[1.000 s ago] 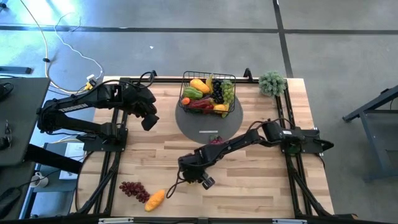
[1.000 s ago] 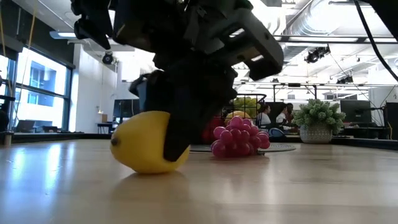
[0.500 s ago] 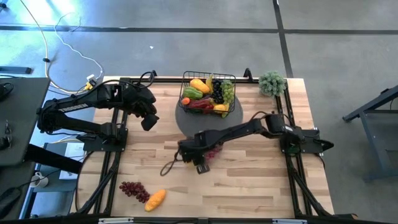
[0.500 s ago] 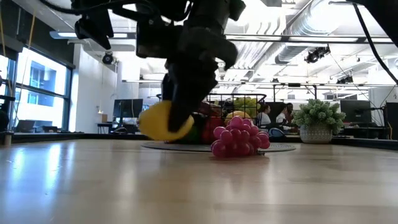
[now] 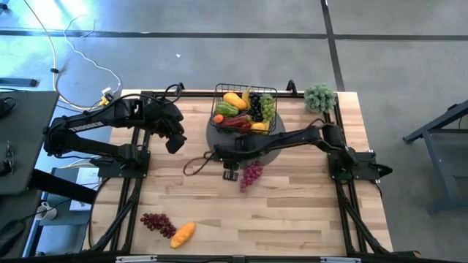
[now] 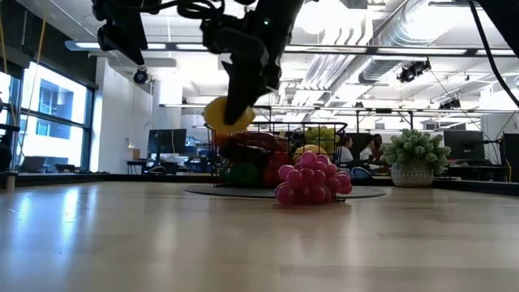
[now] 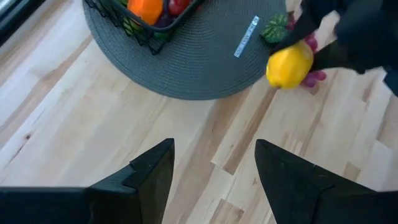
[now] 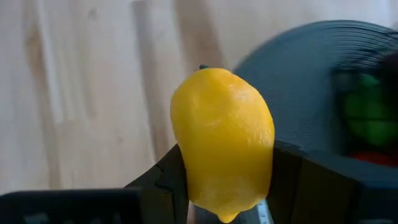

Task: Build produce basket
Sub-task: Put the yellow lemon into the wire basket

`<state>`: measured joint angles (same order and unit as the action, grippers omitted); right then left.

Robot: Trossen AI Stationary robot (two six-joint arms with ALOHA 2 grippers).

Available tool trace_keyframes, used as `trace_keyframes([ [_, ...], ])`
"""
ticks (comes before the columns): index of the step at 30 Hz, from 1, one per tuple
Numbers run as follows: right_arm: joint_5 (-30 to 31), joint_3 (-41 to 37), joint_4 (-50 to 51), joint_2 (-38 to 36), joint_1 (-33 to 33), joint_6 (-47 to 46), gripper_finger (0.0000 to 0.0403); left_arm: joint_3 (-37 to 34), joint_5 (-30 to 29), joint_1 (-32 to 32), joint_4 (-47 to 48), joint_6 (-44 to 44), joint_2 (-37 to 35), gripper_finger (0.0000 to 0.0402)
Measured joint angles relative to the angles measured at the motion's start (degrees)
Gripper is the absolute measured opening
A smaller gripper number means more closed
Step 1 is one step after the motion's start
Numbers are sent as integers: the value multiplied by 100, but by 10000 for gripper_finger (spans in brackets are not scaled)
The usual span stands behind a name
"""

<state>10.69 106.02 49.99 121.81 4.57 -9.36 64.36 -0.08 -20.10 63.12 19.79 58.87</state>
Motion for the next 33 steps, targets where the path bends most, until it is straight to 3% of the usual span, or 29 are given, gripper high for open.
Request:
trace_keyframes([
  [9, 533, 0, 385, -475, -486, -673, 121, 0, -100, -2, 8, -4, 0, 211],
  [18, 504, -2, 1002, -1034, -1310, -715, 121, 0, -100, -2, 8, 11, 0, 211],
  [24, 179, 1, 1658, -1173, -1970, -371, 121, 0, -101, -2, 1, 12, 0, 211],
  [33, -771, 0, 2234, -1116, -2720, 833, 121, 0, -102, -2, -3, 135, 0, 211],
])
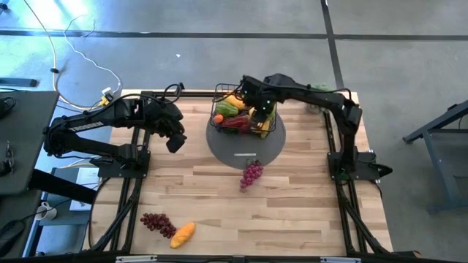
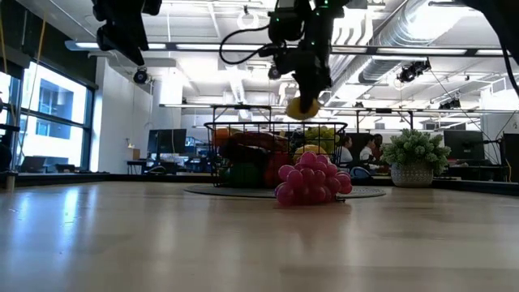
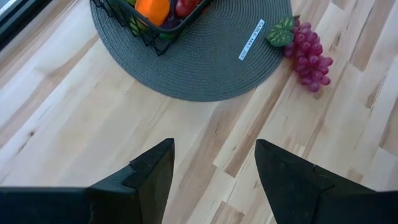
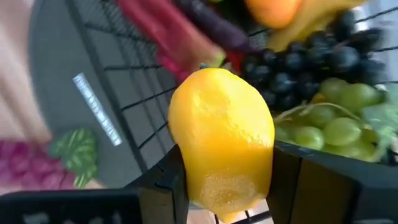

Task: Build produce basket
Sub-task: Put the yellow lemon into the wire basket

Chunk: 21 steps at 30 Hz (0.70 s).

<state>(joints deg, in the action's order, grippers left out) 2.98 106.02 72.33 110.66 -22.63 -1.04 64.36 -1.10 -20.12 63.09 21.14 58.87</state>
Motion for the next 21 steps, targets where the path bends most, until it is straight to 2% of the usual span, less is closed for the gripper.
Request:
trace_keyframes([
  [5, -555, 2, 134, 57, -185, 610, 121, 0, 0, 0, 0, 364, 0, 211],
  [16, -656, 2, 298, 378, -210, 1270, 124, 0, 405, 147, 2, 1500, 2, 211],
  [21, -191, 2, 187, 382, -171, 1407, 209, 0, 398, 559, 2, 1915, 2, 211],
])
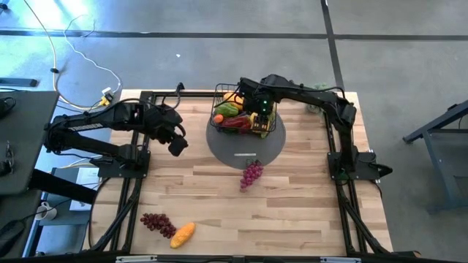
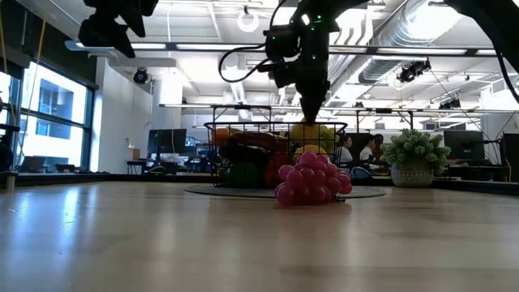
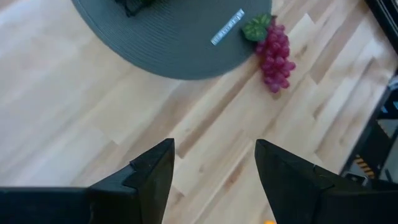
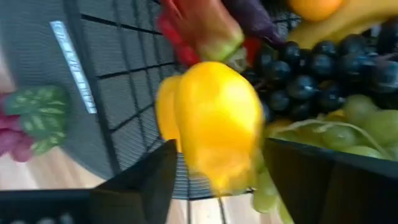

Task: Build produce basket
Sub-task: Put the yellow lemon into the wire basket, then put the yellow mango into the wire basket

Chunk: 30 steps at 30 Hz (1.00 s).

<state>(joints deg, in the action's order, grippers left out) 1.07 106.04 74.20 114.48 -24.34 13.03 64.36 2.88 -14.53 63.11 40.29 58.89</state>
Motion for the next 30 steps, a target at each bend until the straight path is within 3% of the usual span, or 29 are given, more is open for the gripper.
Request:
trace_keyframes([
  [3, 186, 0, -1, 0, 0, -6, 253, 0, -69, 311, 1, 259, 0, 211],
  [7, 132, 0, 0, 0, 0, -8, 277, 0, -254, 732, 2, 636, 0, 211],
  [18, 126, 0, 60, -223, -54, -414, 281, 2, -655, 2109, 0, 2156, 153, 211],
  [30, 145, 0, 39, -828, -52, -1407, 281, 0, -763, 3630, -55, 3849, 1021, 211],
])
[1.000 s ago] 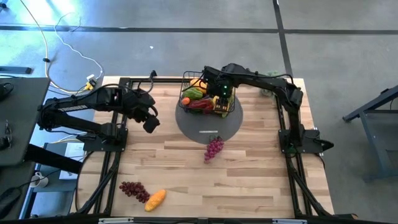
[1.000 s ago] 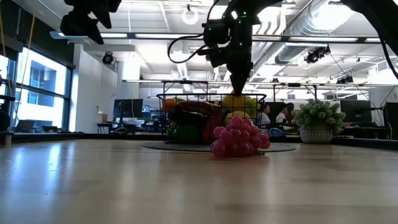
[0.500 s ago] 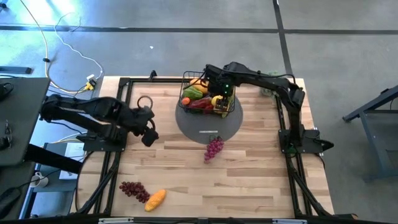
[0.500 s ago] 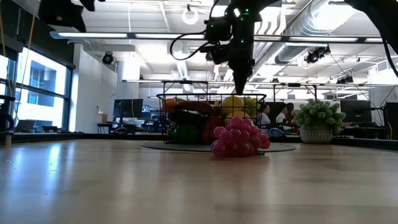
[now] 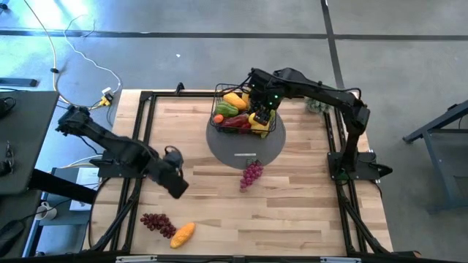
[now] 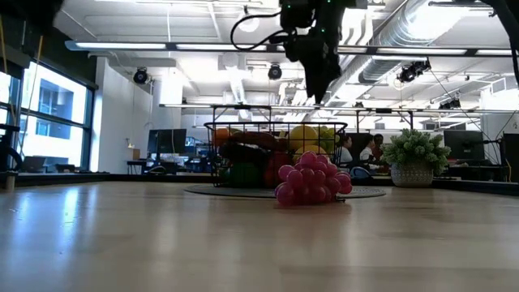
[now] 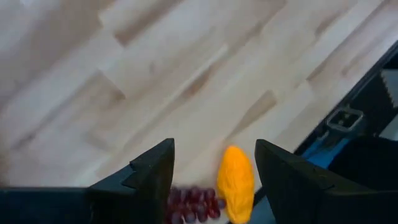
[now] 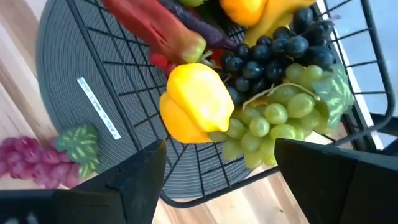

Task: Build produce basket
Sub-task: Put the yellow mango into the wire basket

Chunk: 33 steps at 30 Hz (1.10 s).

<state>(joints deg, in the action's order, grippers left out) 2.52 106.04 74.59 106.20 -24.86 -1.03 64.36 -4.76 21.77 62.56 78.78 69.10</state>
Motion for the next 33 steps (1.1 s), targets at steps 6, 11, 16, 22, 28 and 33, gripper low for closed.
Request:
trace_keyframes([
  [6, 6, 0, 85, -88, 56, -358, 281, 0, 239, 503, -252, 608, 519, 211],
  [11, 8, 0, 251, -93, 226, -613, 281, 0, 241, 845, -594, 871, 946, 211],
  [16, 50, 0, 442, -95, 487, -802, 281, 0, 241, 1075, -1073, 1081, 1369, 211],
  [22, 60, 0, 428, -97, 789, -823, 281, 0, 271, 1230, -1480, 1329, 1867, 211],
  [28, 76, 0, 435, -97, 1029, -949, 281, 0, 309, 1389, -2020, 1412, 2246, 211],
  [33, 75, 0, 435, -99, 1168, -951, 281, -3, 324, 1475, -2234, 1414, 2507, 211],
])
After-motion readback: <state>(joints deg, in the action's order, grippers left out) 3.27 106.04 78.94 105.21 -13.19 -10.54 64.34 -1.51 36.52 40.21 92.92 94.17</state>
